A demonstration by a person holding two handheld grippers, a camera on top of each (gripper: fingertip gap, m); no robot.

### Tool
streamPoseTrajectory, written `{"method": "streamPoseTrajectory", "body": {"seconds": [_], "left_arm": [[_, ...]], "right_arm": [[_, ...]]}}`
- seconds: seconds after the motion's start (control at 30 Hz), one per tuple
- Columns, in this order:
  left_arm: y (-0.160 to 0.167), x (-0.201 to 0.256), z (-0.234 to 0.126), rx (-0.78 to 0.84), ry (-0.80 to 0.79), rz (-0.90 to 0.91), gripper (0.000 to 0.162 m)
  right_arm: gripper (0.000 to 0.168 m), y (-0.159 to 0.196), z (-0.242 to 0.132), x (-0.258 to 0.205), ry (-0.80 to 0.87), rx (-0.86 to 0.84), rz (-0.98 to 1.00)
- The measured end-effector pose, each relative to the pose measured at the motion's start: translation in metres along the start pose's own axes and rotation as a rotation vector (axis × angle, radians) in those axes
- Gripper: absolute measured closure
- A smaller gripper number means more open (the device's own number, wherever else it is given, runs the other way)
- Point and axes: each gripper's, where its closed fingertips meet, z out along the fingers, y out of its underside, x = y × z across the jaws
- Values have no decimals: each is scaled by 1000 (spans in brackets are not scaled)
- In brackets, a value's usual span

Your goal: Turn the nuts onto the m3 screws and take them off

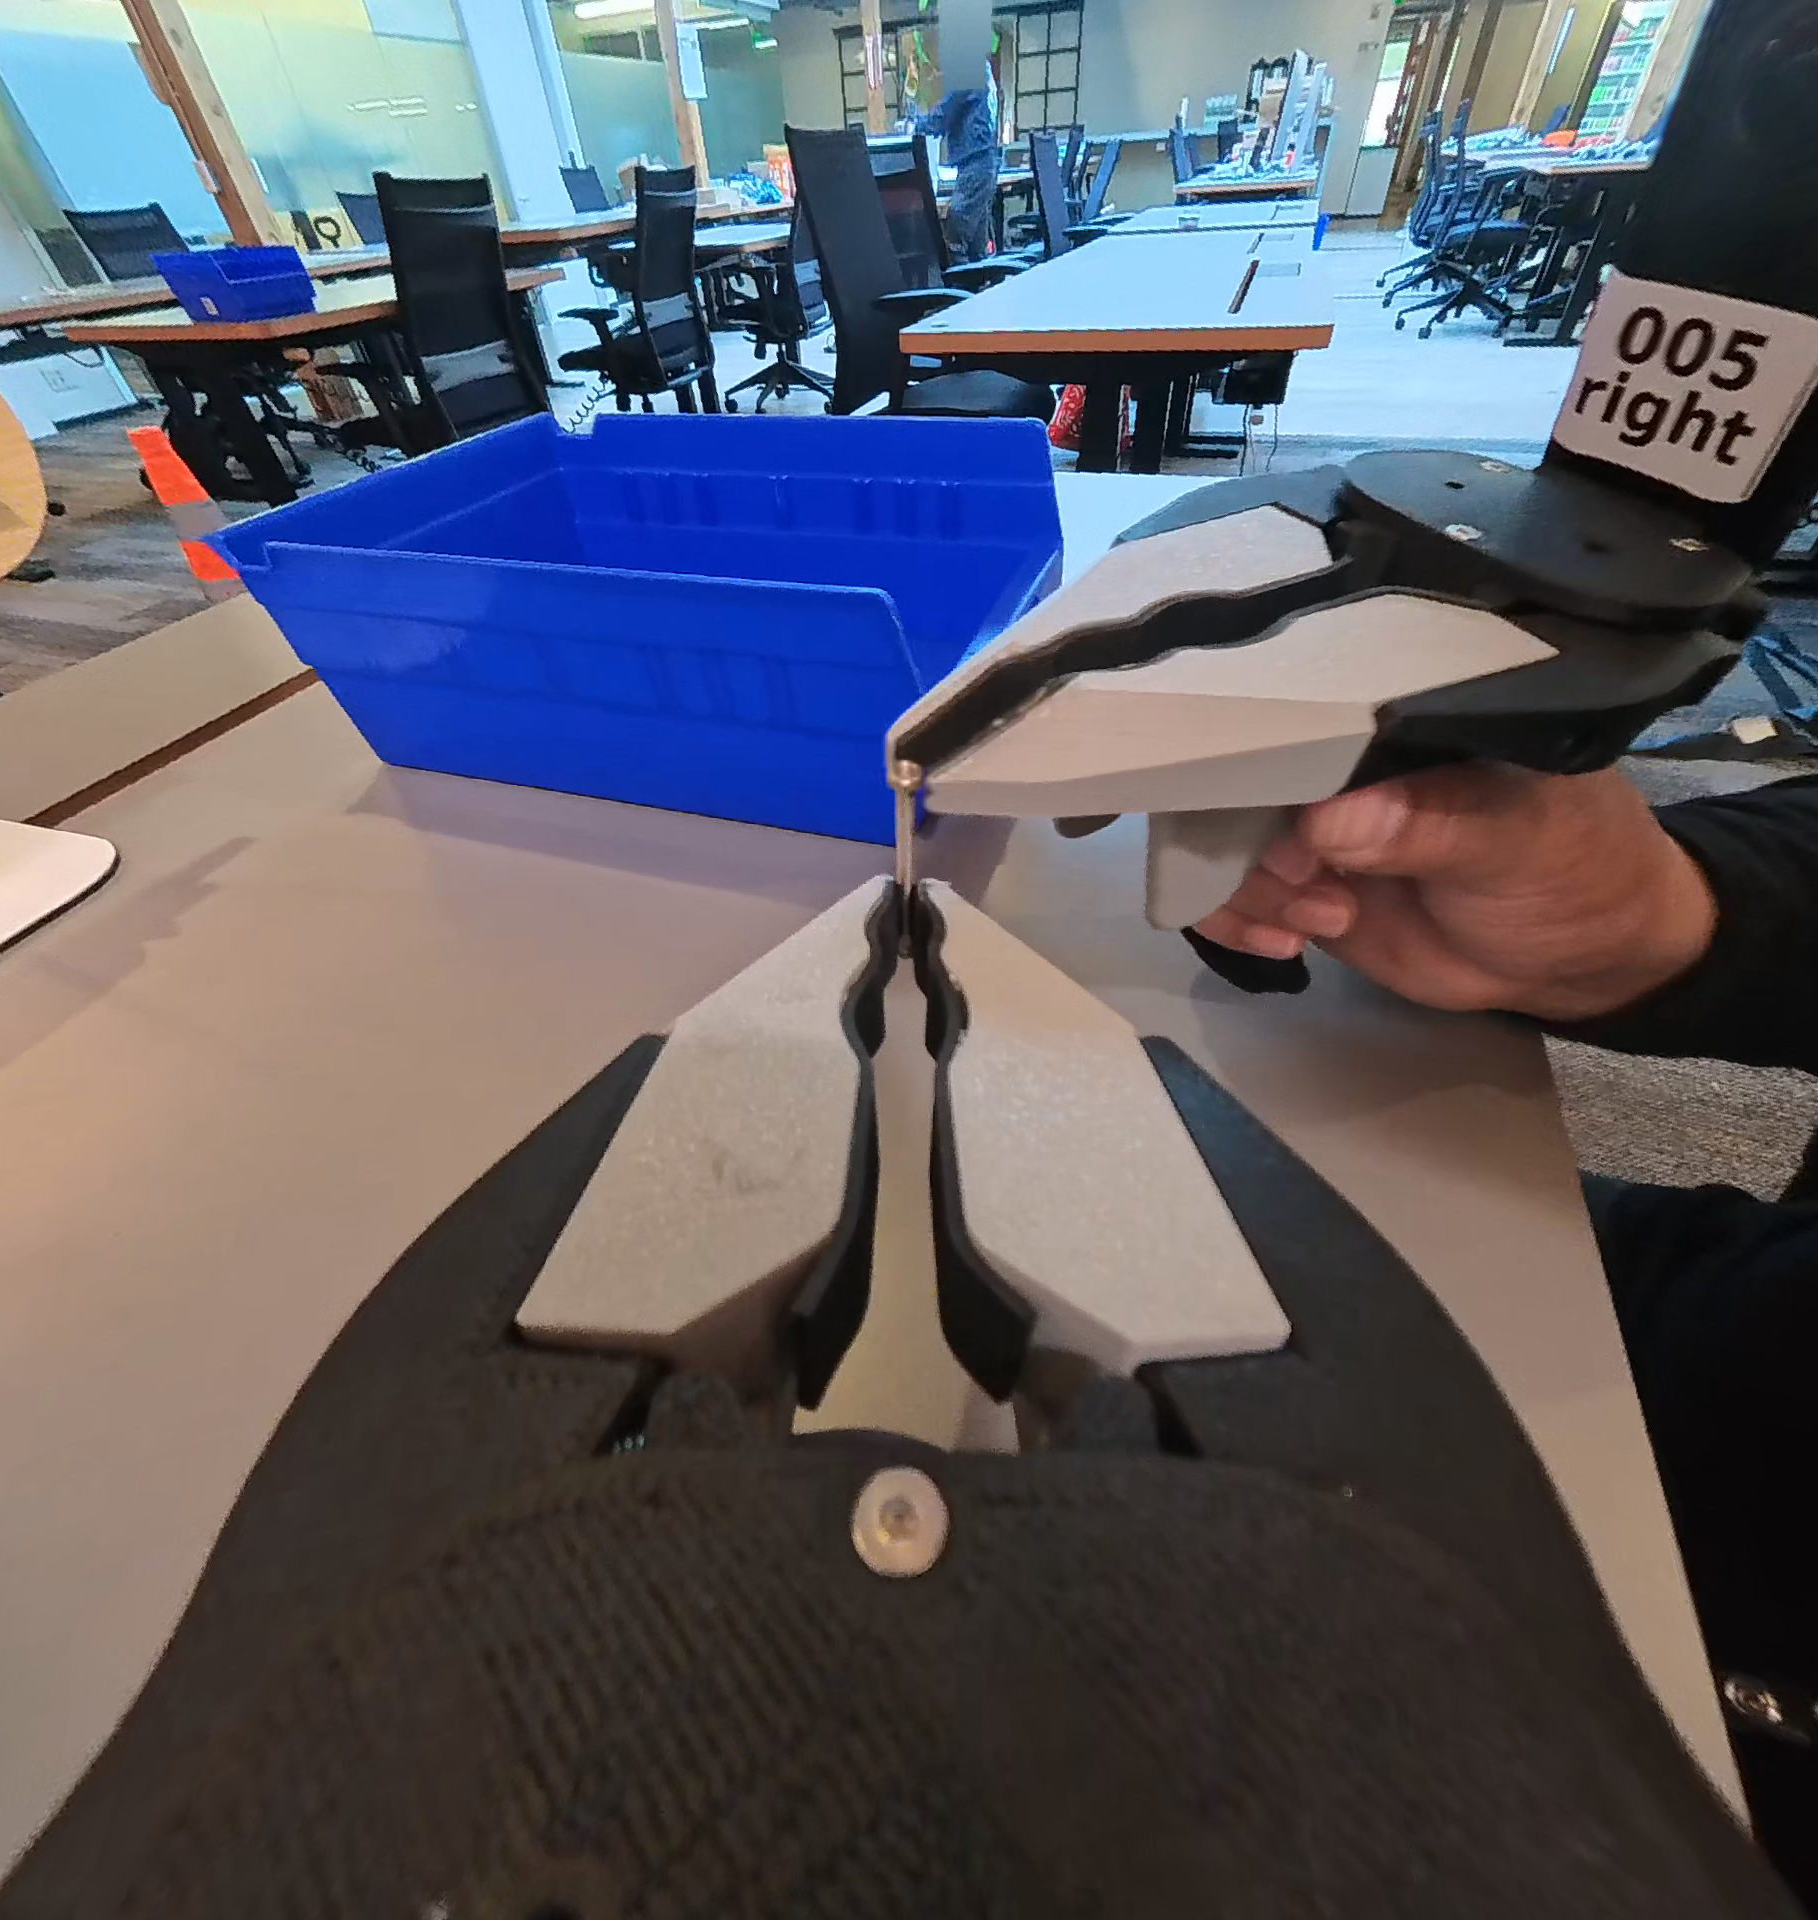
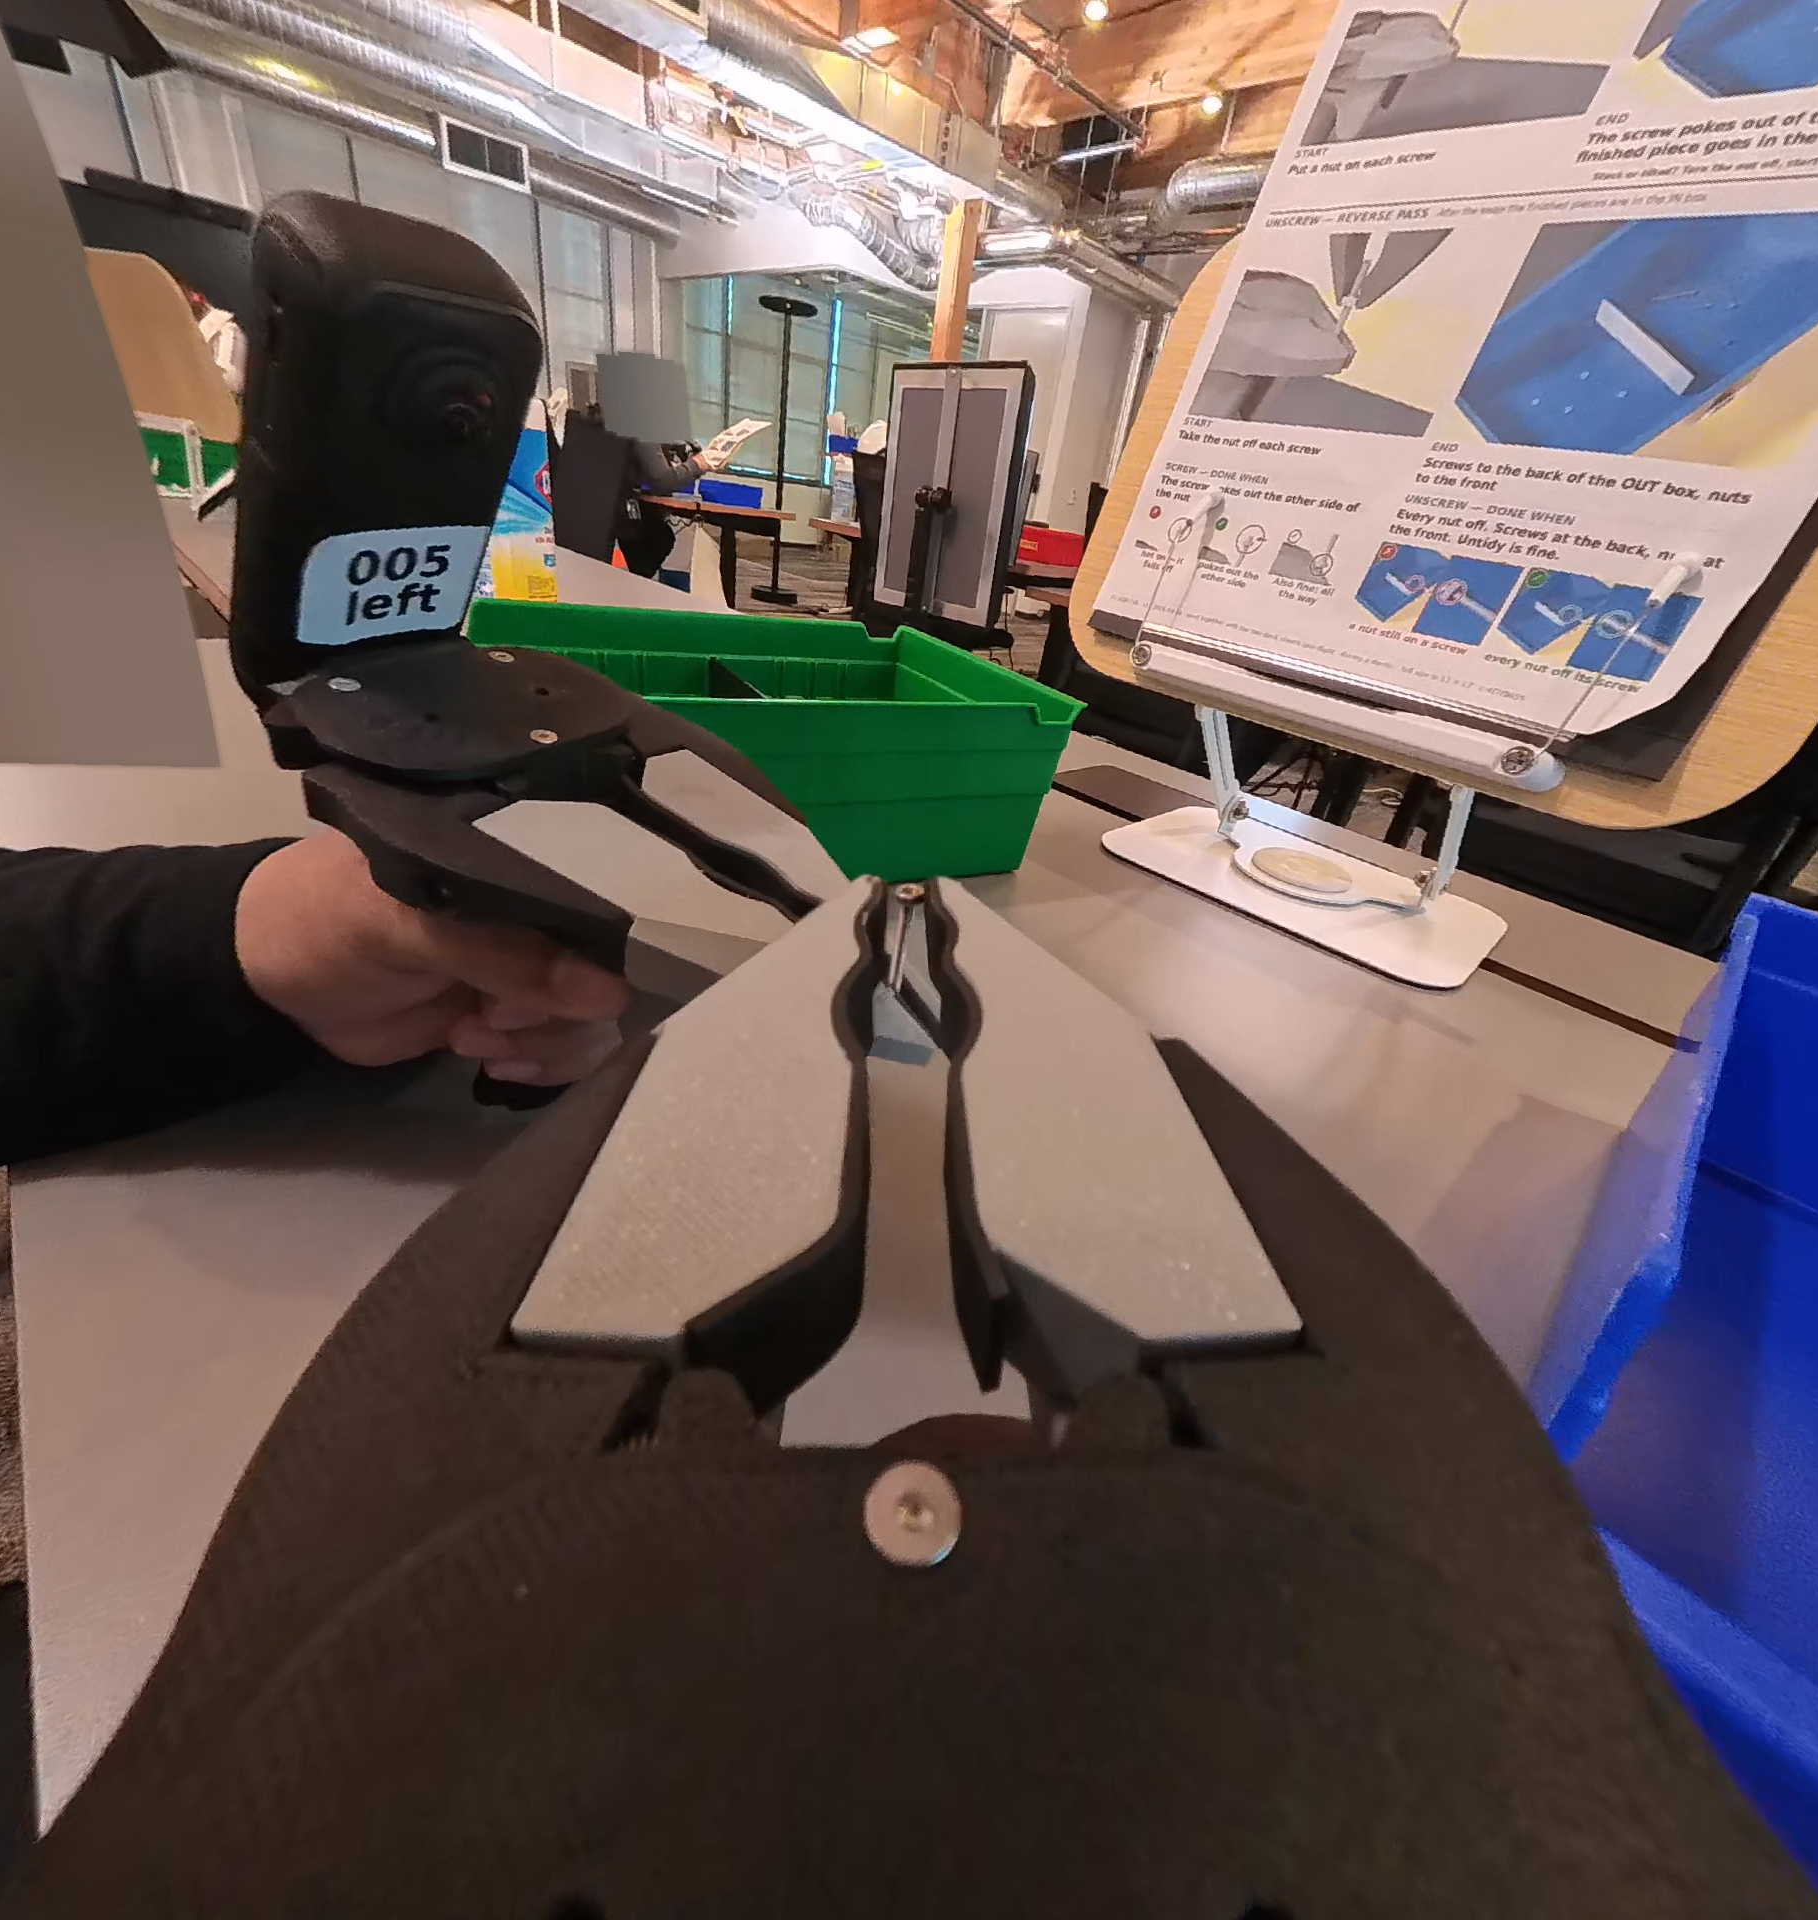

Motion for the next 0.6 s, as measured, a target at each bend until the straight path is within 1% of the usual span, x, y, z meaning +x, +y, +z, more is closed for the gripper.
{"method": "streamPoseTrajectory", "body": {"seconds": [0.2,0.33,0.4,0.5,0.6], "left_arm": [[2,-2,0,-3,7,-25,162],[3,-2,0,-6,8,-28,162],[2,-2,0,-2,16,-33,162],[2,0,0,-3,24,-34,162],[2,3,0,-1,39,-28,162]], "right_arm": [[164,-1,-1,1,-5,5,5],[161,-6,-7,2,-21,23,-29],[161,-11,-10,2,-66,40,-44],[158,-13,-12,-6,-202,18,-38],[145,-5,-8,-5,-284,-54,-27]]}}
